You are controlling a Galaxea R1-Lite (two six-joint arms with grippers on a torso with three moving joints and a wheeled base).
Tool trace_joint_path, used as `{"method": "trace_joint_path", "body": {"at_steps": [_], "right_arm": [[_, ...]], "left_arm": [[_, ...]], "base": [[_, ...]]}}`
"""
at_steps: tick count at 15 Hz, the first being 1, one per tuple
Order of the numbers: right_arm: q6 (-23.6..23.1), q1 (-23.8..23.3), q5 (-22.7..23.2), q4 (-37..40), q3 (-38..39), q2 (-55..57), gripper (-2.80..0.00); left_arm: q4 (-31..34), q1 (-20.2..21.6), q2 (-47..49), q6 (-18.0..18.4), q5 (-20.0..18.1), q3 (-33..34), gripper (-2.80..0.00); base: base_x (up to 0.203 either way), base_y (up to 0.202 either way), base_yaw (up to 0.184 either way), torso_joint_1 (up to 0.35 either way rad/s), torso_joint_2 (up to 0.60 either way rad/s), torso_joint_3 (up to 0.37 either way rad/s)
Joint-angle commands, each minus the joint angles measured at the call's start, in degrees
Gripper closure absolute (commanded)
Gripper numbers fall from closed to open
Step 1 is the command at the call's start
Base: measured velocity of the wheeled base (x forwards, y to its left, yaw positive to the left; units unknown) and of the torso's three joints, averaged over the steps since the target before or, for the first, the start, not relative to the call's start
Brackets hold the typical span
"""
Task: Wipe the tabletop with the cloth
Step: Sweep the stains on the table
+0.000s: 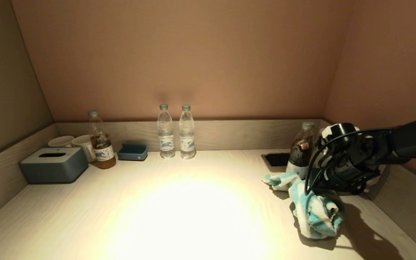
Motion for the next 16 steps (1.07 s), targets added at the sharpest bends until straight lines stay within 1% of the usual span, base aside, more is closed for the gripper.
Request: {"method": "trace_joint_path", "body": {"at_steps": [1, 2, 3, 5, 6, 8, 9, 10, 11, 12, 16], "right_arm": [[0.1, 0.0, 0.0, 0.1, 0.0, -0.1, 0.00], [-1.2, 0.0, -0.3, -1.7, 0.9, -0.1, 0.00], [-2.9, 0.0, -0.8, -7.9, 4.1, -0.1, 0.00], [-6.7, 0.0, -1.4, -23.5, 14.9, 0.1, 0.00], [-8.5, 0.0, -1.7, -28.6, 17.5, 0.2, 0.00], [-9.5, 0.0, -1.9, -29.8, 18.1, 0.3, 0.00], [-10.2, 0.0, -1.5, -32.7, 19.5, 1.0, 0.00], [-11.0, 0.0, -1.0, -37.2, 22.3, 1.9, 0.00], [-11.5, 0.0, -0.6, -38.7, 23.0, 2.3, 0.00], [-11.4, 0.0, -0.2, -39.7, 23.8, 2.1, 0.00], [-11.4, 0.1, 0.0, -39.7, 26.3, 0.3, 0.00]], "left_arm": [[0.0, 0.0, 0.1, 0.0, 0.0, 0.0, 0.00], [0.1, 0.0, 0.1, 0.0, 0.0, 0.0, 0.00], [0.0, 0.0, 0.1, 0.0, 0.0, 0.0, 0.00], [0.0, 0.0, 0.1, 0.0, 0.0, 0.0, 0.00], [0.0, 0.0, 0.1, 0.0, 0.0, 0.0, 0.00], [0.0, 0.0, 0.1, 0.0, 0.0, 0.0, 0.00], [0.0, 0.0, 0.1, 0.0, 0.0, 0.0, 0.00], [0.0, 0.0, 0.1, 0.0, 0.0, 0.0, 0.00], [0.0, 0.0, 0.1, 0.0, 0.0, 0.0, 0.00], [0.0, 0.0, 0.1, 0.0, 0.0, 0.0, 0.00], [0.0, 0.0, 0.1, 0.0, 0.0, 0.0, 0.00]], "base": [[0.000, 0.000, 0.000, 0.000, 0.00, 0.000], [0.000, 0.000, 0.000, 0.000, 0.00, 0.000], [0.000, 0.000, 0.000, 0.000, 0.00, 0.000], [0.000, 0.000, 0.000, 0.000, 0.00, 0.000], [0.000, 0.000, 0.000, 0.000, 0.00, 0.000], [0.000, 0.000, 0.000, 0.000, 0.00, 0.000], [0.000, 0.000, 0.000, 0.000, 0.00, 0.000], [0.000, 0.000, 0.000, 0.000, 0.00, 0.000], [0.000, 0.000, 0.000, 0.000, 0.00, 0.000], [0.000, 0.000, 0.000, 0.000, 0.00, 0.000], [0.000, 0.000, 0.000, 0.000, 0.00, 0.000]]}}
